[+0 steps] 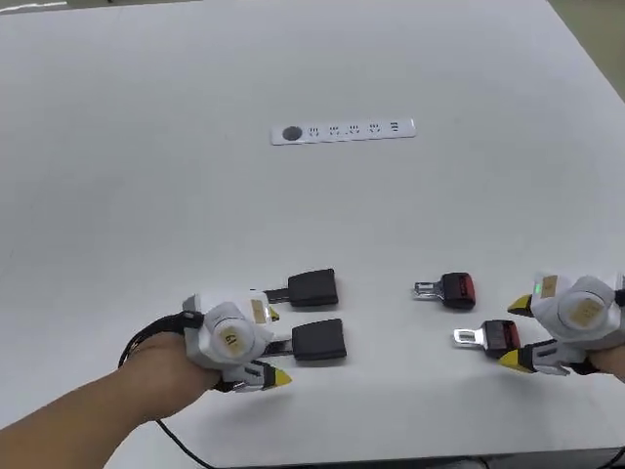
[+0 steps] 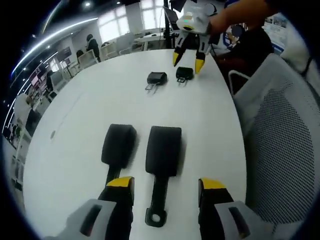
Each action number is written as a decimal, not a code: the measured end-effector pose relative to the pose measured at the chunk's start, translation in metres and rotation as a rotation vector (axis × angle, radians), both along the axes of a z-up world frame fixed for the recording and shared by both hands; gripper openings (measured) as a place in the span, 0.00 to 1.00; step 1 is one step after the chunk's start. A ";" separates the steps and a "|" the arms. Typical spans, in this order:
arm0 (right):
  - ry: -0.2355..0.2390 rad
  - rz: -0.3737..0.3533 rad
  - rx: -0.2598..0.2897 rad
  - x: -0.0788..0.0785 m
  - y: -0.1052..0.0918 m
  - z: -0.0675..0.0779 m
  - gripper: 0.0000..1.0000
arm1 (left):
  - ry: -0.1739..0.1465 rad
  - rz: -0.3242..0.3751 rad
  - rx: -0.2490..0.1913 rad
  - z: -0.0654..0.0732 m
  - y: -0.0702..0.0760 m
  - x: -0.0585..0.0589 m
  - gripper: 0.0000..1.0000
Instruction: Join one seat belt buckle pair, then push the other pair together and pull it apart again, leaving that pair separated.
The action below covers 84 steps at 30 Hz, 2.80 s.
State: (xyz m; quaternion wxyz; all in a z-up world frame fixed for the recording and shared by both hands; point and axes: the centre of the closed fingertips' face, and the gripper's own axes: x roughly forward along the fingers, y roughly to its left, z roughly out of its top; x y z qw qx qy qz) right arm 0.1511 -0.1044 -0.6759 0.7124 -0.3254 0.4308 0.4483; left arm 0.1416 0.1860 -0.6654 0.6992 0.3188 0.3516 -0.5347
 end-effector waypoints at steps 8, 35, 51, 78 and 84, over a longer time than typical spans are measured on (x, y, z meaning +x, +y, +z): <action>0.021 0.060 -0.030 -0.004 0.004 -0.005 0.39 | 0.050 -0.021 -0.015 -0.007 -0.014 0.006 0.47; 0.110 0.218 -0.057 -0.003 0.007 -0.022 0.35 | 0.099 -0.099 0.030 -0.025 -0.031 0.010 0.34; 0.098 0.228 -0.069 -0.002 0.008 -0.021 0.34 | 0.084 -0.111 0.048 -0.026 -0.030 0.008 0.33; 0.067 0.231 0.058 0.003 0.078 -0.020 0.34 | 0.086 -0.105 0.053 -0.028 -0.029 0.009 0.33; 0.062 0.238 0.079 0.001 0.096 -0.020 0.34 | 0.086 -0.109 0.052 -0.028 -0.030 0.009 0.33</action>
